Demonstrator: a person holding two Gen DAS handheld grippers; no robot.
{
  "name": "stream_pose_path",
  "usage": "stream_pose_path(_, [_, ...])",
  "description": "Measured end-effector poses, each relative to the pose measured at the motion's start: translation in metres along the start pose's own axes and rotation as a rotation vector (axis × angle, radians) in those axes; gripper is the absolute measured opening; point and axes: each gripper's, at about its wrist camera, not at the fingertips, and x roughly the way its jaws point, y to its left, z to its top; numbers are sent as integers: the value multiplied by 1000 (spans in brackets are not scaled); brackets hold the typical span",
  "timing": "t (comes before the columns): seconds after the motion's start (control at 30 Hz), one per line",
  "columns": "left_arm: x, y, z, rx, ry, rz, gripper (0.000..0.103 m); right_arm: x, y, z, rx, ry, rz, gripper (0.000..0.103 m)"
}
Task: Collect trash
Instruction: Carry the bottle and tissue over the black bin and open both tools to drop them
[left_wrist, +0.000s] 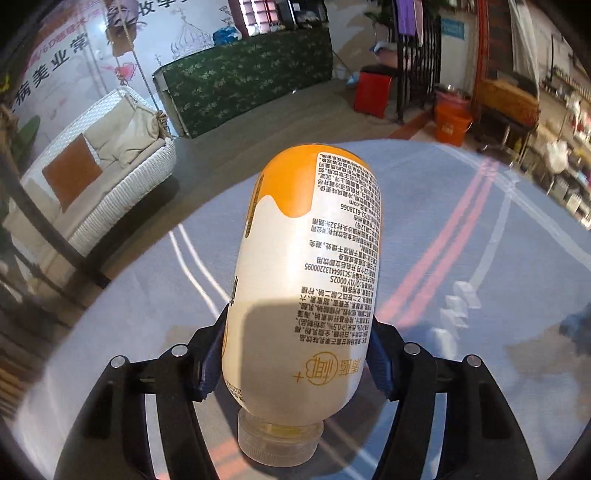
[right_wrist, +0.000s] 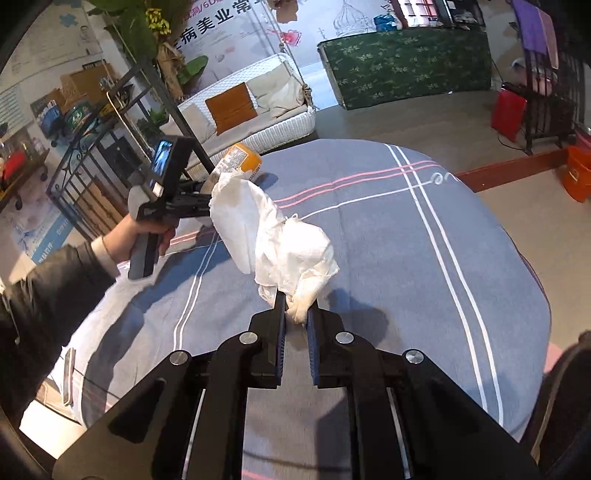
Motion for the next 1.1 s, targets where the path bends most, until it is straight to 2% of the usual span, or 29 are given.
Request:
stream_pose_path(0.27, [-78,-88,-39,-92,-78,-130,63,-80,-23,-52,84,-70,-10,11])
stream_pose_path(0.4, [-108,-127,-51,-117,-128,-154,63,-112,-32,-76,113,-96,-28,11])
stream_pose_path(0.53, [-125,-158,-56,-132,-139,-199,63,-149,-41,-103,112,-128,-85,11])
stream_pose_path(0.7, [-143,-207,-59,-95,-175,-260,63,-191,-57,-133,139,-165,-142,11])
stream_pose_path(1.1, [-150,-327,-61,4,-207,-481,63,-279,-115,-207,294,-223,-323,11])
